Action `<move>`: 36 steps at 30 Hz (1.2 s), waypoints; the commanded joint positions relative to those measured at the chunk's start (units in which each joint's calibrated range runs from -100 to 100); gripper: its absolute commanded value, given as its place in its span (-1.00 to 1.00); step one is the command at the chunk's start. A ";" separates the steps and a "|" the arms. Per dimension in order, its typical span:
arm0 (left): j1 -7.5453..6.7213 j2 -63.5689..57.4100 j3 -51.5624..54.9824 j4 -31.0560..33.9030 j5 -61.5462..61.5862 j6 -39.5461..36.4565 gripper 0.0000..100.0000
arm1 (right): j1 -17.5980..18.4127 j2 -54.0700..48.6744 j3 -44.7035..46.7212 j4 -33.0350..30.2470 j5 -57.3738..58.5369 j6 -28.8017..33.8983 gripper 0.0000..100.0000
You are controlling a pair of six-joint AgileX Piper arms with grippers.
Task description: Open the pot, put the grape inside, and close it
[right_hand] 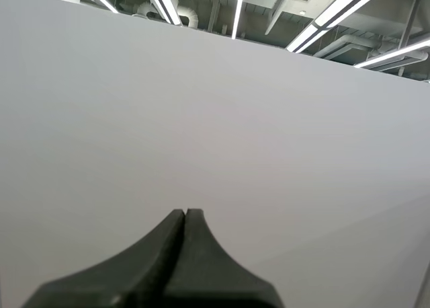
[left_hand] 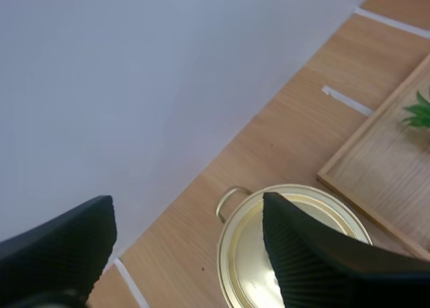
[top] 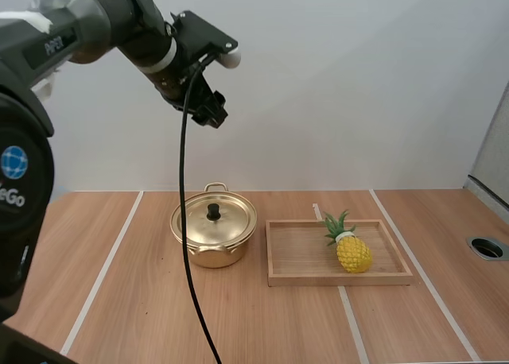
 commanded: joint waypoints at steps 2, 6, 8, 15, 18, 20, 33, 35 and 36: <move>-0.03 -4.77 -3.80 1.51 -5.08 -3.75 1.00 | -0.24 -0.66 -0.40 0.48 -1.71 0.07 -1.00; -0.03 -8.92 -6.55 1.86 -9.91 -6.93 1.00 | -0.24 -0.66 -0.40 0.62 -3.54 0.07 -1.00; -0.03 -11.20 -6.58 1.86 -13.53 -7.94 1.00 | -0.24 -0.66 -0.40 0.62 -3.89 0.07 -1.00; -0.03 -20.77 -6.58 1.75 -22.86 -12.00 1.00 | -0.24 -0.66 -0.40 1.65 -5.38 0.07 -1.00; -0.03 -24.91 -6.58 1.62 -23.54 -13.71 1.00 | -0.24 -0.66 -0.40 3.75 -5.74 0.07 -1.00; 0.06 -27.73 -6.58 1.62 -23.54 -15.14 1.00 | -0.24 -0.66 -0.40 5.27 -5.74 0.07 -1.00; 1.41 -43.20 -4.90 2.88 -23.12 -16.35 -1.00 | -0.24 -1.90 0.06 7.36 -5.39 0.07 -1.00; 1.41 -45.66 -2.64 3.31 -25.03 -16.49 -1.00 | -0.24 -2.96 0.06 7.60 -5.22 1.20 -1.00; 1.41 -47.08 -0.98 3.47 -26.52 -16.67 -1.00 | -0.24 -3.57 0.06 7.60 -5.22 2.03 -1.00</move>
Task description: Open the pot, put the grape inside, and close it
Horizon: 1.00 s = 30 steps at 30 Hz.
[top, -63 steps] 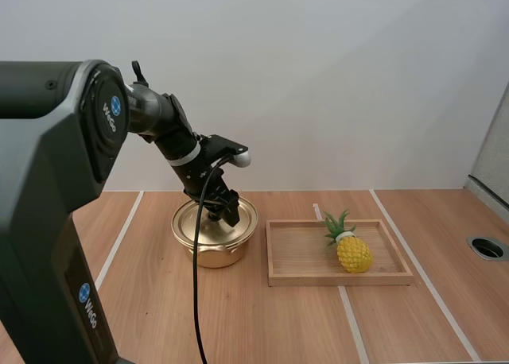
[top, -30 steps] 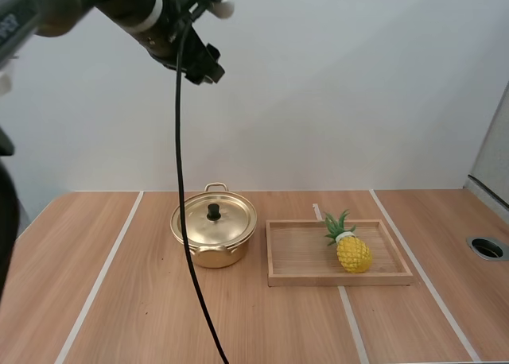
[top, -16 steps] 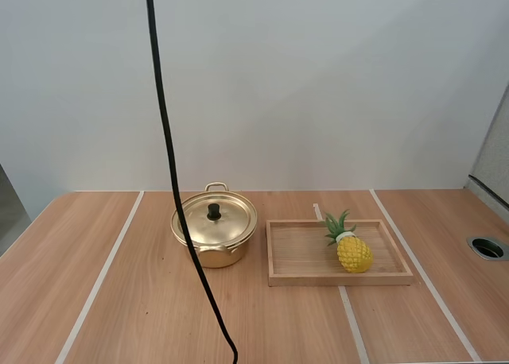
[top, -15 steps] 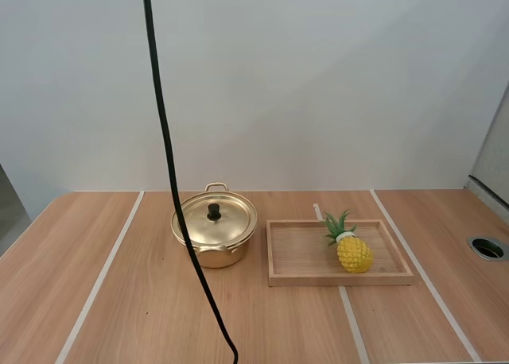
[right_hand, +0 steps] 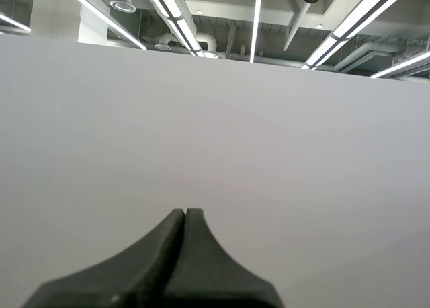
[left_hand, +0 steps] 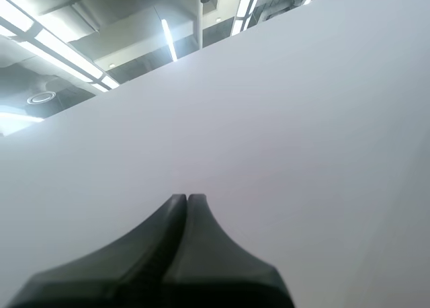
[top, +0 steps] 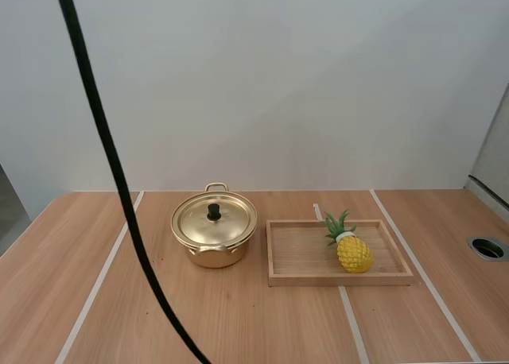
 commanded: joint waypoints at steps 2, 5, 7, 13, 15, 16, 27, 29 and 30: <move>0.46 -5.04 5.80 1.78 -5.86 -2.60 -1.00 | -0.24 -3.12 0.06 0.38 -1.30 1.81 -1.00; 1.57 -11.09 12.85 2.85 -14.02 -7.30 -1.00 | -0.24 -6.15 0.06 0.38 -1.65 2.01 -1.00; 1.98 -14.75 16.65 2.85 -18.47 -9.45 -1.00 | -0.24 -8.08 0.06 0.38 -1.65 2.38 -1.00; 2.07 -25.27 26.49 2.85 -24.10 -10.59 -1.00 | -0.85 -15.90 4.22 0.14 -7.33 2.94 -1.00; 2.07 -27.34 27.94 2.85 -24.78 -12.03 -1.00 | -1.51 -18.93 7.94 0.14 -11.86 3.67 -1.00; 2.07 -28.12 28.31 2.85 -25.52 -12.43 -1.00 | -2.03 -20.87 10.55 0.25 -14.25 4.26 -1.00; 2.07 -30.49 32.45 16.41 -25.54 -28.95 -1.00 | -4.17 -38.22 38.08 -1.29 -30.64 4.77 -1.00; 2.07 -31.78 34.68 19.43 -25.54 -32.64 -1.00 | -4.17 -41.90 42.98 -2.55 -35.45 4.77 -1.00; 2.07 -32.66 35.94 19.86 -25.54 -33.58 -1.00 | -4.17 -43.82 45.40 -2.88 -37.59 4.77 -1.00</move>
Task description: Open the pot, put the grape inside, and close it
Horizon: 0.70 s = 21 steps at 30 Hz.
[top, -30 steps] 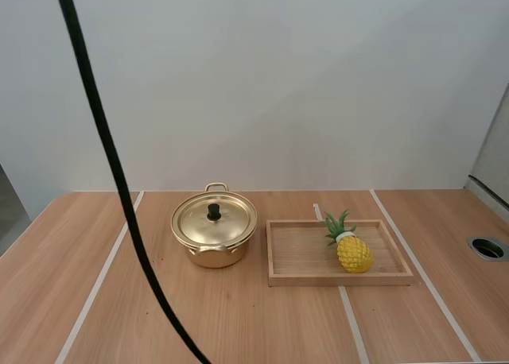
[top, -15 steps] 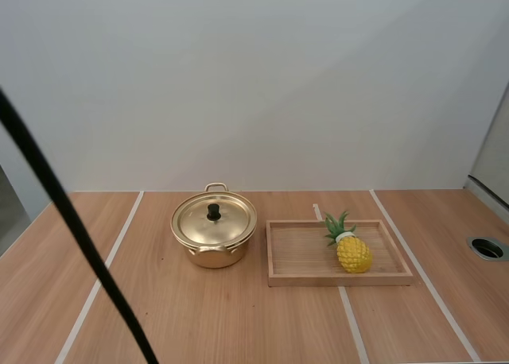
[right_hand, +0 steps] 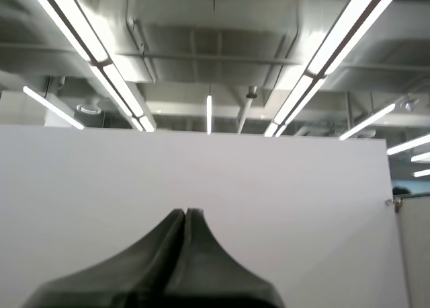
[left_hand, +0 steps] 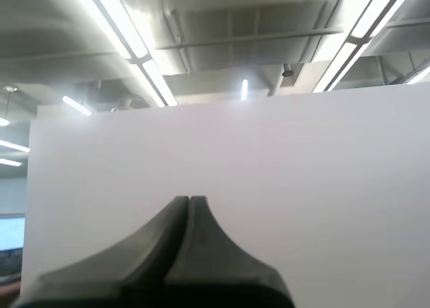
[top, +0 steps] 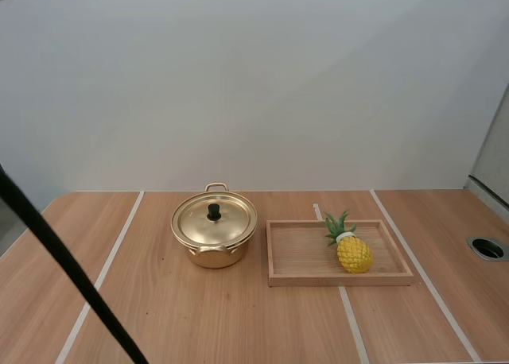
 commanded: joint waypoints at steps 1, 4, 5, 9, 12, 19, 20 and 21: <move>0.08 -2.47 3.24 3.21 -0.70 -4.61 -1.00 | -0.26 -5.88 6.60 -1.48 -8.24 0.38 -1.00; 0.08 -6.40 5.90 3.21 -0.70 -4.61 -1.00 | -0.12 -8.01 11.52 -1.36 -8.40 0.38 -1.00; 0.08 -7.78 6.78 3.21 -0.70 -4.61 -1.00 | -0.11 -8.01 11.68 -1.76 -6.12 0.38 -1.00; 0.08 -8.16 8.54 4.74 0.13 -3.60 -1.00 | 0.11 -8.01 15.73 -2.59 -3.44 0.38 -1.00; 0.08 -8.16 10.97 5.44 0.39 -3.89 -1.00 | 0.19 -8.01 19.58 -2.17 -6.35 0.38 -1.00; 0.08 -8.16 20.76 5.44 -3.58 -4.02 -1.00 | 0.27 -8.01 31.80 -1.59 -13.59 0.38 -1.00; 0.08 -8.16 22.89 5.44 -4.01 -4.02 -1.00 | 0.27 -8.01 33.70 -1.90 -13.59 0.38 -1.00; 0.08 -8.16 25.11 5.44 -4.23 -4.14 -1.00 | 0.27 -8.01 35.60 -2.01 -13.36 0.38 -1.00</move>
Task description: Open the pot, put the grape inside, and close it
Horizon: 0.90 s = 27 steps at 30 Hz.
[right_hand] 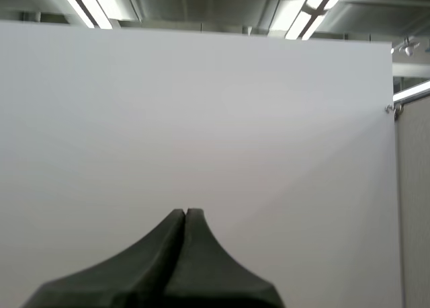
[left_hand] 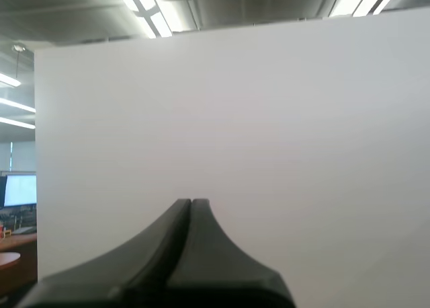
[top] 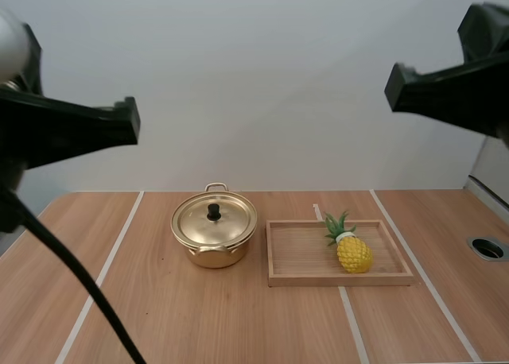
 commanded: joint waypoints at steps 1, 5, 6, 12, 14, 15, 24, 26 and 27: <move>0.08 -0.20 5.74 0.24 -1.62 -0.53 -1.00 | 0.21 -0.30 4.94 -0.40 -1.29 0.19 -1.00; 0.08 -0.20 13.87 1.44 -0.78 0.32 -1.00 | 0.21 -0.30 12.38 -2.72 0.18 0.19 -1.00; 0.08 -0.20 15.99 1.79 -0.35 1.08 -1.00 | 0.21 -0.30 14.32 -4.16 1.95 0.19 -1.00; 0.08 -0.20 29.48 1.88 -3.99 2.02 -1.00 | 0.21 -0.30 26.64 -6.01 4.46 0.19 -1.00; 0.08 -0.20 33.13 1.88 -4.36 1.50 -1.00 | 0.21 -0.30 29.93 -5.80 2.83 0.19 -1.00; 0.08 -0.20 34.42 1.88 -4.36 0.83 -1.00 | 0.21 -0.30 31.61 -5.65 1.85 0.19 -1.00; 0.08 -0.20 41.76 1.88 -3.95 -2.92 -1.00 | 0.65 -0.30 43.44 -3.43 -4.63 0.19 -1.00; 0.08 -0.20 41.76 1.88 -1.35 -3.61 -1.00 | 1.21 -0.30 45.07 -3.43 -5.11 0.19 -1.00; 0.08 -0.20 41.76 1.88 -0.39 -3.72 -1.00 | 1.41 -0.30 45.22 -3.43 -5.11 0.19 -1.00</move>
